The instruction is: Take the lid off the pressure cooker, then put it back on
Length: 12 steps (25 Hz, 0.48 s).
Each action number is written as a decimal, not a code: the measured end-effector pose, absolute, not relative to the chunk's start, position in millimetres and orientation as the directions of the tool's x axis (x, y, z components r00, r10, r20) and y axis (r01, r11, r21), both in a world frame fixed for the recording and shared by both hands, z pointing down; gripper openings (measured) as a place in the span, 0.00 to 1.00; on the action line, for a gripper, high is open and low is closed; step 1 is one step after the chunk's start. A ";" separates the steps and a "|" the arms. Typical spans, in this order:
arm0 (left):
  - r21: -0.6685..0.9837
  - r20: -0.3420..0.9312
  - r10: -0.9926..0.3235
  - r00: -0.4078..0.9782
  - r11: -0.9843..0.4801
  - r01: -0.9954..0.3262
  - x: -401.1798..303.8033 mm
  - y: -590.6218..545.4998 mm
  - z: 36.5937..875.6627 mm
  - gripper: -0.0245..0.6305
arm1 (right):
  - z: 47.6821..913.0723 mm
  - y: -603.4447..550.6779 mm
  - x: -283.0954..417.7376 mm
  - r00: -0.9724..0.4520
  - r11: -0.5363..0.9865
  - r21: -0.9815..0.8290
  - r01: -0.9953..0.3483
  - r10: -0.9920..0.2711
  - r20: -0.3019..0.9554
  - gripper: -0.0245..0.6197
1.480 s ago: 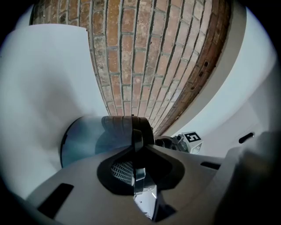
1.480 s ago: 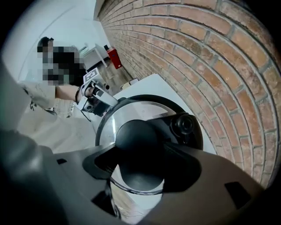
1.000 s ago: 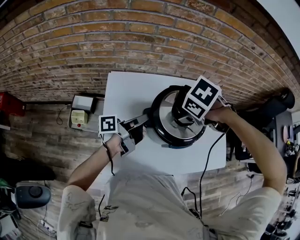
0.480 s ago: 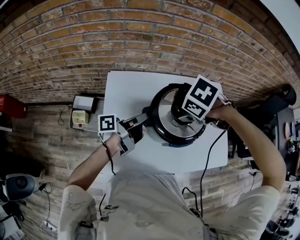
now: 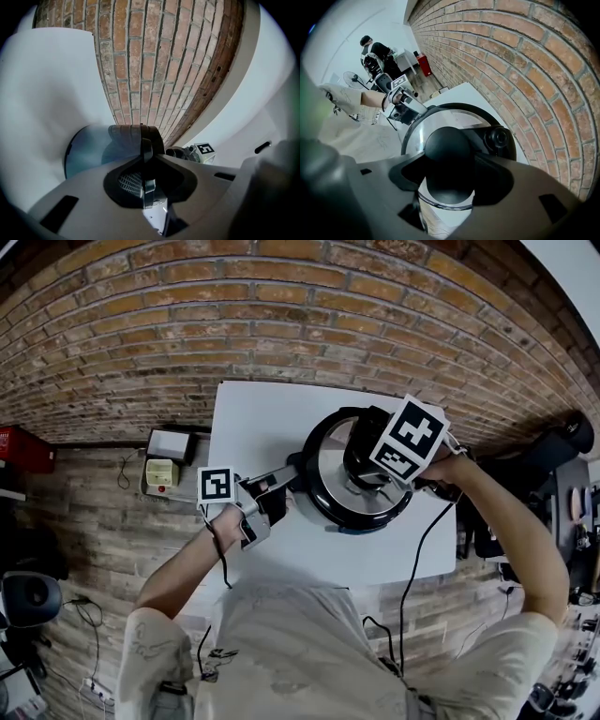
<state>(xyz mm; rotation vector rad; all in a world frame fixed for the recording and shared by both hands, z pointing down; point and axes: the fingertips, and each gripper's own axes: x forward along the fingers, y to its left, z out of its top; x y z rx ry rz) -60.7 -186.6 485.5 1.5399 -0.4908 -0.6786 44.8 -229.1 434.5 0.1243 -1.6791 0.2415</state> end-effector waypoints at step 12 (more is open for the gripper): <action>0.992 -0.124 -0.672 0.730 -0.089 0.086 -63.5 -187.8 486.5 0.14 | 406.7 -234.2 44.5 -0.131 0.975 -0.078 -0.210 0.051 0.990 0.49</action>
